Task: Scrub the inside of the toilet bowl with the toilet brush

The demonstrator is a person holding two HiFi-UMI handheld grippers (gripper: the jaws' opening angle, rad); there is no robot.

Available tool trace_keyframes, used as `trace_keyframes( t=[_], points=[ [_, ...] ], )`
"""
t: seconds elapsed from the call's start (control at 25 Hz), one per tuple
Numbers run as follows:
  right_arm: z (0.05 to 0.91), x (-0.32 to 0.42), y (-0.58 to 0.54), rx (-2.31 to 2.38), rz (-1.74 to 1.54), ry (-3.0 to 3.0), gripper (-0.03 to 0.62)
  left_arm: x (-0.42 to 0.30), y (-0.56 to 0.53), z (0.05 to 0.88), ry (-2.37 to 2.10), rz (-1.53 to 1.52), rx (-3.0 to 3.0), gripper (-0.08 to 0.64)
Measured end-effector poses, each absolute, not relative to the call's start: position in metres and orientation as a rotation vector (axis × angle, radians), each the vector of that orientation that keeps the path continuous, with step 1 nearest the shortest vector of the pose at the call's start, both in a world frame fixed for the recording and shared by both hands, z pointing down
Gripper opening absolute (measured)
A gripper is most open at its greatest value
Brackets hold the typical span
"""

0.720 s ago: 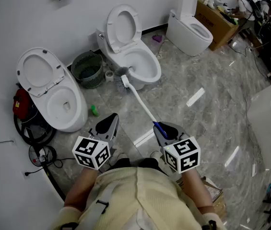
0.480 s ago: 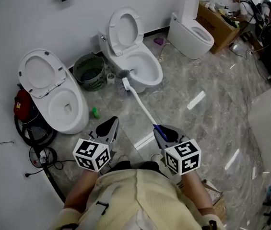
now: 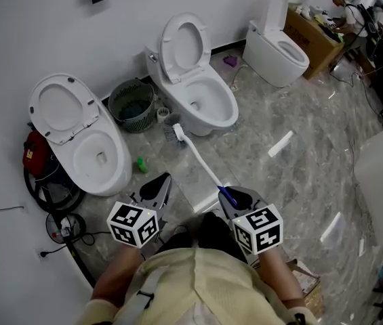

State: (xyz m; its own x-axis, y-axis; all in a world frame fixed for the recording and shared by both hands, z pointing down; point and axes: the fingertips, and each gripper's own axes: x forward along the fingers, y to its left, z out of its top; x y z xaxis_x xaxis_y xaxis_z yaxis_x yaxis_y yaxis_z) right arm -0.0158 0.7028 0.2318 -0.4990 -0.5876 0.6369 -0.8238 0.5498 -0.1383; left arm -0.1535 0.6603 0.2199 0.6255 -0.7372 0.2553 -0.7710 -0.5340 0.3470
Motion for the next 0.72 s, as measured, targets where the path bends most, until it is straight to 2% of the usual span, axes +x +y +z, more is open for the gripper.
trace_keyframes(
  t=[0.28, 0.72],
  points=[
    [0.252, -0.005, 0.651, 1.103, 0.617, -2.225, 0.072, -0.148, 0.615, 0.240, -1.181, 0.106, 2.376, 0.014],
    [0.267, -0.003, 0.500, 0.930, 0.554, -2.255, 0.072, -0.141, 0.495, 0.259, -1.267, 0.102, 2.302, 0.012]
  ],
)
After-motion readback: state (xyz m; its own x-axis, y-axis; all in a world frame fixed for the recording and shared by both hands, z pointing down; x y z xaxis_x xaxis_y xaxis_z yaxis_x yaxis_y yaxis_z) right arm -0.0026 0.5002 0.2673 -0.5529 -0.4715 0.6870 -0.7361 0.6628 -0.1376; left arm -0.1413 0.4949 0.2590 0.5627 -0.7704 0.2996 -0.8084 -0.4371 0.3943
